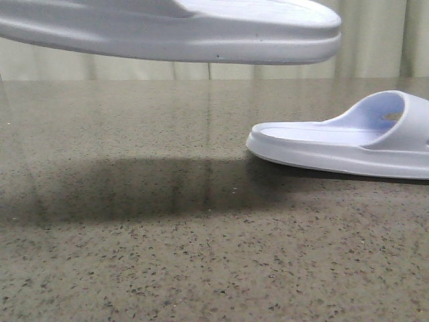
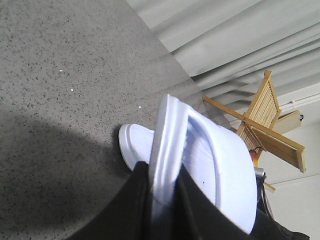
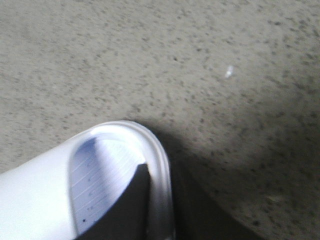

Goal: Insert blue slippers together front up
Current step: 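Grasp the other slipper's heel edge with the right gripper and lift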

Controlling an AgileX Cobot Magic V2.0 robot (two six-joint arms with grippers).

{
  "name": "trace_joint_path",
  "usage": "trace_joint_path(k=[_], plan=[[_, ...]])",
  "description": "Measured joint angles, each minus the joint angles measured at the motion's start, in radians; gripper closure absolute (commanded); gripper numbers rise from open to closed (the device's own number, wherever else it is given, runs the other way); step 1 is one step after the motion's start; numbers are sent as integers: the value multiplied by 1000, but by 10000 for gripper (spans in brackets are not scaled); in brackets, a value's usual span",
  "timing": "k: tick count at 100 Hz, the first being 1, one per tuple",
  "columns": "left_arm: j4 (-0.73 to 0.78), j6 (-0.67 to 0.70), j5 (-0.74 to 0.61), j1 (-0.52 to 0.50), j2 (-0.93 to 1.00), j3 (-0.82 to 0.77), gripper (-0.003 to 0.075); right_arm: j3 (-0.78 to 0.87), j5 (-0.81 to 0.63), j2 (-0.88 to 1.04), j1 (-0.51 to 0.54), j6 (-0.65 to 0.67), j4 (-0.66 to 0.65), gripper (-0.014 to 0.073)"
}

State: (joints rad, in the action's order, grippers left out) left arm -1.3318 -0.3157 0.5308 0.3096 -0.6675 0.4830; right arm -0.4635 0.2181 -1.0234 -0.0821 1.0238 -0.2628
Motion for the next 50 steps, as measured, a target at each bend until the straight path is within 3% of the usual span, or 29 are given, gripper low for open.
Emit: trace_joint_path(k=[22, 50], plan=[[0, 0, 1, 0, 0, 0, 704, 0, -111, -2, 0, 4, 0, 701], [0, 0, 1, 0, 0, 0, 704, 0, -371, -2, 0, 4, -2, 700]])
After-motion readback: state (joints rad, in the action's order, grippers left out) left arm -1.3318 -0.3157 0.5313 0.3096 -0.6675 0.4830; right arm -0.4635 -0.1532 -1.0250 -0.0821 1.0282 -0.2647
